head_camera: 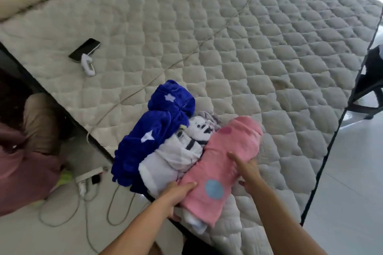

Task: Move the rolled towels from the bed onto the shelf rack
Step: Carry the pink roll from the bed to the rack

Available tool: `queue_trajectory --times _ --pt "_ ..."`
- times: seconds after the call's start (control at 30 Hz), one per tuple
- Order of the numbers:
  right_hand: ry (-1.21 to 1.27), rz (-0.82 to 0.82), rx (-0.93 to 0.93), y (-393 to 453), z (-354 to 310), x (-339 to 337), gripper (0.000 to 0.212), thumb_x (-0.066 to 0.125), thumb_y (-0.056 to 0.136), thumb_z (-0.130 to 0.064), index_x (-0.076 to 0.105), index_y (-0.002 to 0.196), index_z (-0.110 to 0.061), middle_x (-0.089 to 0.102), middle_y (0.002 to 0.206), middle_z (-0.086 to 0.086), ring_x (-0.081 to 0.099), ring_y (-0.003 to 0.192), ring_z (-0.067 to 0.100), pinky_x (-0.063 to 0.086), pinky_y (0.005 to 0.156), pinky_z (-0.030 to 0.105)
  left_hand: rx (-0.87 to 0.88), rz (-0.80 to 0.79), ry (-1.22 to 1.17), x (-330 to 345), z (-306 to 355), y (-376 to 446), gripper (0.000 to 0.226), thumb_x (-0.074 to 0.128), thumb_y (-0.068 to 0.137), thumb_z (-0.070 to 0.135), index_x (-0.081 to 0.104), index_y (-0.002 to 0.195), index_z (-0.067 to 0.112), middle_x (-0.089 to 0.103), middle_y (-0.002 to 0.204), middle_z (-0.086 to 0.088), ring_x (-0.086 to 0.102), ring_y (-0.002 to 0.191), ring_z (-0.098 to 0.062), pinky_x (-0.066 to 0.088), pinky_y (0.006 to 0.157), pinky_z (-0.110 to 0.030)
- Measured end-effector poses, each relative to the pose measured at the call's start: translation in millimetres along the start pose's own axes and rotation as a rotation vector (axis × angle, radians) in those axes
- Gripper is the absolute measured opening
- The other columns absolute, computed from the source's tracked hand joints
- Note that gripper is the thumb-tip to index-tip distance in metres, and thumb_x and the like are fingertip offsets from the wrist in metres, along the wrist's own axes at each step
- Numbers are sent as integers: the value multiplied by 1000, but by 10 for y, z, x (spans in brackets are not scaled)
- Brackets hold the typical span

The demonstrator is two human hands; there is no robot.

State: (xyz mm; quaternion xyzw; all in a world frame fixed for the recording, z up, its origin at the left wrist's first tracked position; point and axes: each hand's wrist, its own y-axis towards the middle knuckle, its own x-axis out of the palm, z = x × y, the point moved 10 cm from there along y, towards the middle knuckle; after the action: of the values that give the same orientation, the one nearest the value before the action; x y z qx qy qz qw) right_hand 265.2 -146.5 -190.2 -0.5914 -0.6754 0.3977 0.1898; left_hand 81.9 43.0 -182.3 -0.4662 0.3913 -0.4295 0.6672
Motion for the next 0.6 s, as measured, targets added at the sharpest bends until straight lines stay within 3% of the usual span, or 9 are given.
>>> queue_trajectory --times 0.1,0.17,0.23,0.33,0.47,0.6 --pt "64 -64 97 170 126 70 84 84 53 -53 47 120 -20 59 108 3 58 94 27 55 70 46 -9 39 -45 23 -9 36 76 76 74 42 44 139 18 51 139 -10 49 123 -36 49 84 -56" --pt "90 -47 120 250 182 31 60 84 58 -45 52 100 -16 59 94 5 57 85 26 55 80 55 6 53 -75 40 15 27 70 76 76 38 47 135 17 57 132 -10 54 115 -33 51 82 -52" --pt "128 -54 123 275 211 19 47 83 58 -41 55 87 -18 58 89 9 55 80 27 54 80 53 38 66 -104 68 41 19 61 75 79 33 50 131 14 62 125 -10 58 107 -31 53 81 -48" --pt "223 -79 99 231 218 13 62 84 46 -44 62 98 -16 66 97 11 59 82 28 49 68 42 105 97 -74 98 116 -42 58 73 80 30 53 131 12 64 123 -10 60 108 -30 53 85 -42" --pt "361 -82 65 47 110 -32 66 82 58 -36 59 116 -15 67 111 5 61 100 24 54 83 41 204 85 -16 82 286 -233 59 72 81 34 52 133 14 62 127 -9 58 105 -25 50 88 -36" --pt "450 -110 -113 -333 -314 26 65 80 65 -31 57 124 -17 67 115 4 62 106 24 54 79 38 339 26 -47 -54 376 -520 61 69 82 37 47 137 20 58 125 -3 54 113 -24 46 94 -37"
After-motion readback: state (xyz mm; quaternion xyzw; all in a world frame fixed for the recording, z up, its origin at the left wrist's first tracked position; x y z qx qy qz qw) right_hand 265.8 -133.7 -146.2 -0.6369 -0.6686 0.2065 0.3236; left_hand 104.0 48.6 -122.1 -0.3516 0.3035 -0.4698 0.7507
